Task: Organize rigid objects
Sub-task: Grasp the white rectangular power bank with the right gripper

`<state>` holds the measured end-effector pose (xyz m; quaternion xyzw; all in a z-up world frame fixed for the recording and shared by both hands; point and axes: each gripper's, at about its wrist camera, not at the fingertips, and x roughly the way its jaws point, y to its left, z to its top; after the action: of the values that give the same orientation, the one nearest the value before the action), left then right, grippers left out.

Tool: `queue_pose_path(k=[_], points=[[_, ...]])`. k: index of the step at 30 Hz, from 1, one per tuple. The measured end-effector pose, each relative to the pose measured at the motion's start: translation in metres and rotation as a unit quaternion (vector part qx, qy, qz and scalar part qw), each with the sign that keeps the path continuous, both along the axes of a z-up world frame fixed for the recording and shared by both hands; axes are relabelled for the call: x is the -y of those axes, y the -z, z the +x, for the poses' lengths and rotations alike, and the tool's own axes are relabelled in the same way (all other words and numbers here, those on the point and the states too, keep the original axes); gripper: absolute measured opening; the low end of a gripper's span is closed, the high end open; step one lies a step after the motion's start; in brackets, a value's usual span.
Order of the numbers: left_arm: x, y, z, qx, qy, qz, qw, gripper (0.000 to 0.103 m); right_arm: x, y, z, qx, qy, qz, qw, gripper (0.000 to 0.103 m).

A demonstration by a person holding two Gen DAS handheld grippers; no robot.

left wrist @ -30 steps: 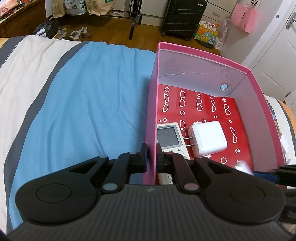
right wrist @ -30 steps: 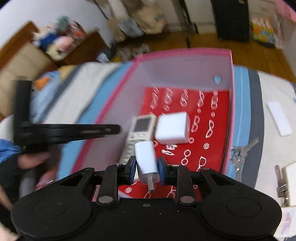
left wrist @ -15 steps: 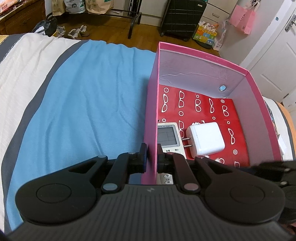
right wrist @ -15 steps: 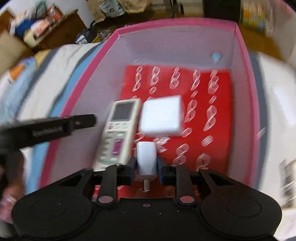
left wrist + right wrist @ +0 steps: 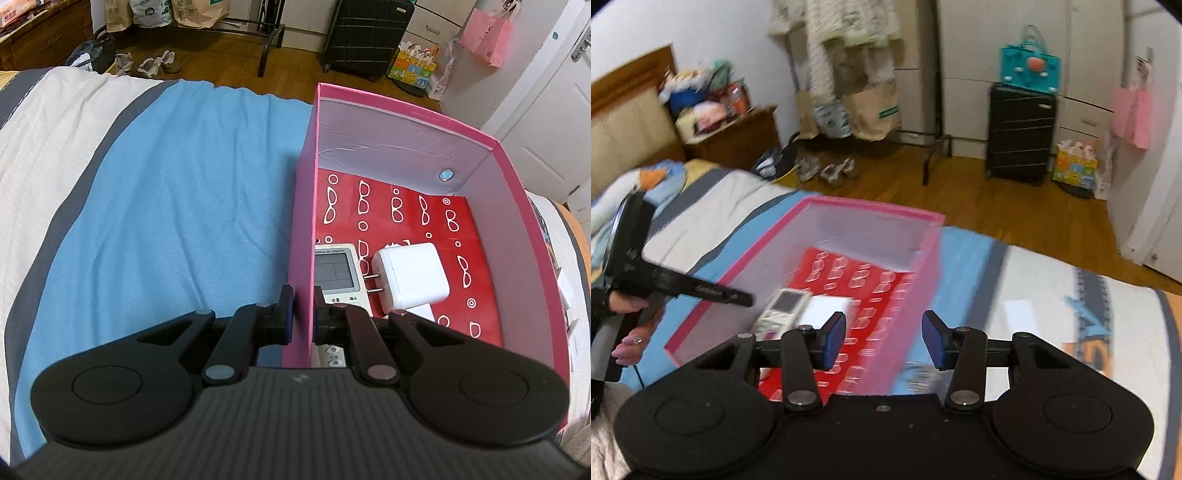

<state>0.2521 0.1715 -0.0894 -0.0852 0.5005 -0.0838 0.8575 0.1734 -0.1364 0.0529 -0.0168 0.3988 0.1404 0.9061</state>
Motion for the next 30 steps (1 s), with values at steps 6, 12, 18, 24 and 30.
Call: queue_pose_path(k=[6, 12, 18, 24, 30], points=[[0.005, -0.002, 0.0, -0.001, -0.002, 0.009, 1.0, 0.007, 0.079, 0.022, 0.014, -0.044, 0.063, -0.015, 0.997, 0.051], [0.006, -0.001, 0.0, -0.003, -0.004, 0.012, 0.9999, 0.007, 0.136, 0.074, 0.027, -0.064, 0.13, -0.031, 0.989, 0.051], [0.006, -0.001, 0.001, -0.006, -0.008, 0.004, 0.9999, 0.007, 0.143, 0.11, 0.026, -0.068, 0.083, -0.105, 0.989, 0.06], [0.005, 0.0, 0.001, -0.007, -0.006, 0.004, 1.0, 0.007, 0.144, 0.127, 0.039, -0.071, 0.055, -0.117, 0.989, 0.061], [0.002, 0.002, 0.002, -0.008, -0.006, -0.003, 0.9999, 0.008, 0.143, 0.133, 0.043, -0.092, 0.058, -0.129, 0.986, 0.063]])
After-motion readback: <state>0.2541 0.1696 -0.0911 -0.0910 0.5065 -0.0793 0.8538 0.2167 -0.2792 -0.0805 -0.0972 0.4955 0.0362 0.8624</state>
